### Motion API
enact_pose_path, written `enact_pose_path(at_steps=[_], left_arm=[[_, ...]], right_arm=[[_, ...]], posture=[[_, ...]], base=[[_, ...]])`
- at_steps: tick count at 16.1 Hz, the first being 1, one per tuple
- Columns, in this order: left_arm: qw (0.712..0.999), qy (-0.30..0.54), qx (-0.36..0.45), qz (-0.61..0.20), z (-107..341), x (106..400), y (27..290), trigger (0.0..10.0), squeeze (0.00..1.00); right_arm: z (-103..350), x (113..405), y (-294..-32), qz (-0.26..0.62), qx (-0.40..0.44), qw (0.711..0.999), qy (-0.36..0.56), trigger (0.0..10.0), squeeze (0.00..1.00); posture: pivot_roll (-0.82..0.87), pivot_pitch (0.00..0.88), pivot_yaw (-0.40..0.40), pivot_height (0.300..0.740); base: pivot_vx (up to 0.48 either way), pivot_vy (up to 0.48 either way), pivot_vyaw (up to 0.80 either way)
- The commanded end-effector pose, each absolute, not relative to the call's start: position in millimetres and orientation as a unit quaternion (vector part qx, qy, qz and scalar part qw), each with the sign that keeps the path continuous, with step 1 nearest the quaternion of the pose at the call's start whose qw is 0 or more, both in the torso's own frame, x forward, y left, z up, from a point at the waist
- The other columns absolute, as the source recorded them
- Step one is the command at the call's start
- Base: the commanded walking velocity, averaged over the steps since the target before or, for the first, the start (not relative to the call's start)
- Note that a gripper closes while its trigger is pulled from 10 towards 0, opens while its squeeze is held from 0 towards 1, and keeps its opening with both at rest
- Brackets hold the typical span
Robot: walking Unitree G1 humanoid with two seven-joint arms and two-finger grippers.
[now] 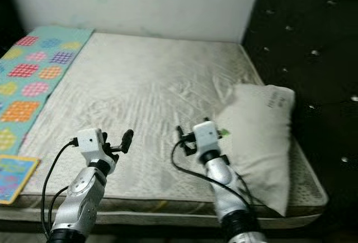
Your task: Clean up the room
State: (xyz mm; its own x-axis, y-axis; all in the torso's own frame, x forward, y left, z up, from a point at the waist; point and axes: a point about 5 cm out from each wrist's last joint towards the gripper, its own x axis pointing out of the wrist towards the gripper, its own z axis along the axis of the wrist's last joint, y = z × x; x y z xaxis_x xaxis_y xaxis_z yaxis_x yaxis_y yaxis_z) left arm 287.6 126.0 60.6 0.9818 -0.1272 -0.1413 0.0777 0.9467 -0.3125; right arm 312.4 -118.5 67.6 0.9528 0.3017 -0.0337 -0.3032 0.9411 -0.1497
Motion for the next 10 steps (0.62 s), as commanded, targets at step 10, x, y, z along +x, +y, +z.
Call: enact_pose_path(at_steps=[10], left_arm=[[0.983, 0.078, -0.154, -0.061, 64.0, 291.4, 121.7, 10.0, 0.00]], right_arm=[[72.5, 316.6, -128.0, 0.137, -0.079, 0.987, 0.001, 10.0, 0.00]], posture=[[-0.10, 0.000, -0.049, 0.740]], base=[[0.000, -0.300, 0.00]])
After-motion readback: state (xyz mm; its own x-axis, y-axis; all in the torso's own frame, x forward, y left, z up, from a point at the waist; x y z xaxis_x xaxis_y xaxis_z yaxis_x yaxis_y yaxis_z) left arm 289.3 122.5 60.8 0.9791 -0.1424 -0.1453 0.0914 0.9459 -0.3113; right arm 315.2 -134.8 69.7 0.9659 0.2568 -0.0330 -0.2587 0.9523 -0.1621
